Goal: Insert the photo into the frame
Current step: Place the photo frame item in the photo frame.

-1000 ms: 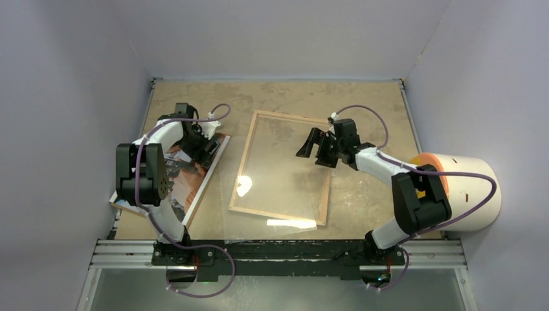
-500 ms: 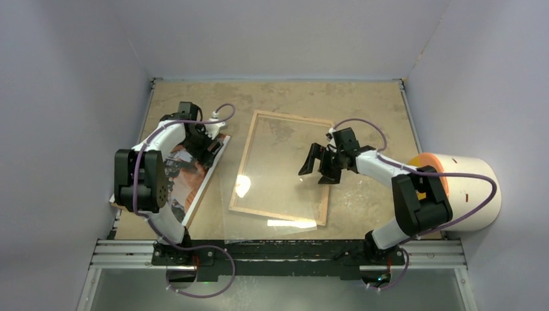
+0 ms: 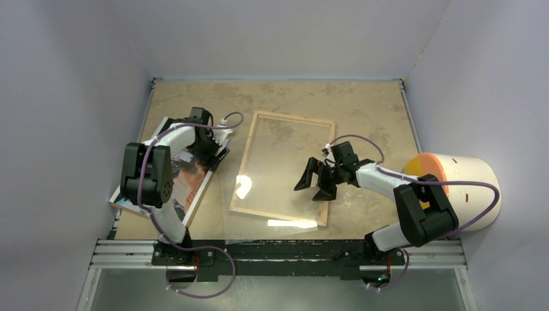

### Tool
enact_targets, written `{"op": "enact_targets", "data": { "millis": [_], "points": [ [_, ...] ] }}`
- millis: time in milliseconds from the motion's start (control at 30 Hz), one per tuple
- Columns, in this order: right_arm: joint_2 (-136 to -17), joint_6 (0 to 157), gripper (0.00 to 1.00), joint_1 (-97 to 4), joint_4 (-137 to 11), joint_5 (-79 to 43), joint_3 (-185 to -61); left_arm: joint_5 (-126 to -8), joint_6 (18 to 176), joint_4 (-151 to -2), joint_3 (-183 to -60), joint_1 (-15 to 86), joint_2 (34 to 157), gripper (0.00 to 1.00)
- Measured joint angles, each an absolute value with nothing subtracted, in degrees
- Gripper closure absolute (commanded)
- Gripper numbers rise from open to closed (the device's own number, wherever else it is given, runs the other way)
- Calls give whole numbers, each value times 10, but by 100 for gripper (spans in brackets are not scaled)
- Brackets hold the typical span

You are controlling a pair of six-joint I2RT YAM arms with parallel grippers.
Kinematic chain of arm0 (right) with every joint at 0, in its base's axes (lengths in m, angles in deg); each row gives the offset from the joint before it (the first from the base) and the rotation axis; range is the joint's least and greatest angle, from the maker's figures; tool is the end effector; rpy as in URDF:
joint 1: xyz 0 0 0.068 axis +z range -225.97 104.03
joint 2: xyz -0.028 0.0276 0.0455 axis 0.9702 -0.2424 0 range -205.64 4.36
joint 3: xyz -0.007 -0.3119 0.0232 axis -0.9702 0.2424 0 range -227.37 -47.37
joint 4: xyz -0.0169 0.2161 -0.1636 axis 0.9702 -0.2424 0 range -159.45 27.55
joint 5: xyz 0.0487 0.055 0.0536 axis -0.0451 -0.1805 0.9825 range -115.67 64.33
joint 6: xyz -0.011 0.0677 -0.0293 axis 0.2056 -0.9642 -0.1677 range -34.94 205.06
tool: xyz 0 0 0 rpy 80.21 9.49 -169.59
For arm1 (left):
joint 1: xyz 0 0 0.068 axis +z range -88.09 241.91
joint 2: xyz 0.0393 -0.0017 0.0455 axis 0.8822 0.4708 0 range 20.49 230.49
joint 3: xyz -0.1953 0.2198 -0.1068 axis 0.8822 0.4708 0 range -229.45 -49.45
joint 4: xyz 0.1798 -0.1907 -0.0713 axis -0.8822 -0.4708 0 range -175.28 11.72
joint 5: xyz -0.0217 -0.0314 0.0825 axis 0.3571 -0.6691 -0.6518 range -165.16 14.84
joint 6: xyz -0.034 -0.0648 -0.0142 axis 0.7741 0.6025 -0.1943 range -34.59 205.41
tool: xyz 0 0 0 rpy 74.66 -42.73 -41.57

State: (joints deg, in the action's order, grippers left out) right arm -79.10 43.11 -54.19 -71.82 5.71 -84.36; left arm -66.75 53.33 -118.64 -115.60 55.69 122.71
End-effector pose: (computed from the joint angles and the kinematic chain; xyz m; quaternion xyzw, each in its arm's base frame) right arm 0.2447 0.1328 0.1672 0.0829 0.9200 0.3688 0.1037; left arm 0.3556 -0.0480 0.1776 0.3330 0.9327 -0.0445 0.1312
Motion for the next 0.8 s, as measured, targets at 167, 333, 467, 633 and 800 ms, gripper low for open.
{"op": "enact_targets", "data": {
  "millis": [167, 333, 467, 633, 800],
  "points": [
    [-793, 407, 1, -534, -668, 98, -816, -690, 546, -1180, -1151, 530, 1231, 25],
    [-805, 364, 1, -529, -593, 142, -787, -712, 551, -1177, -1149, 513, 1235, 25],
    [-799, 323, 1, -526, -495, 152, -751, -721, 558, -1177, -1149, 509, 1235, 25],
    [-797, 232, 6, -524, -269, 156, -660, -727, 559, -1177, -1149, 505, 1236, 26],
    [-860, 137, 28, -524, -34, 156, -601, -739, 559, -1177, -1149, 495, 1236, 26]
  ]
}}
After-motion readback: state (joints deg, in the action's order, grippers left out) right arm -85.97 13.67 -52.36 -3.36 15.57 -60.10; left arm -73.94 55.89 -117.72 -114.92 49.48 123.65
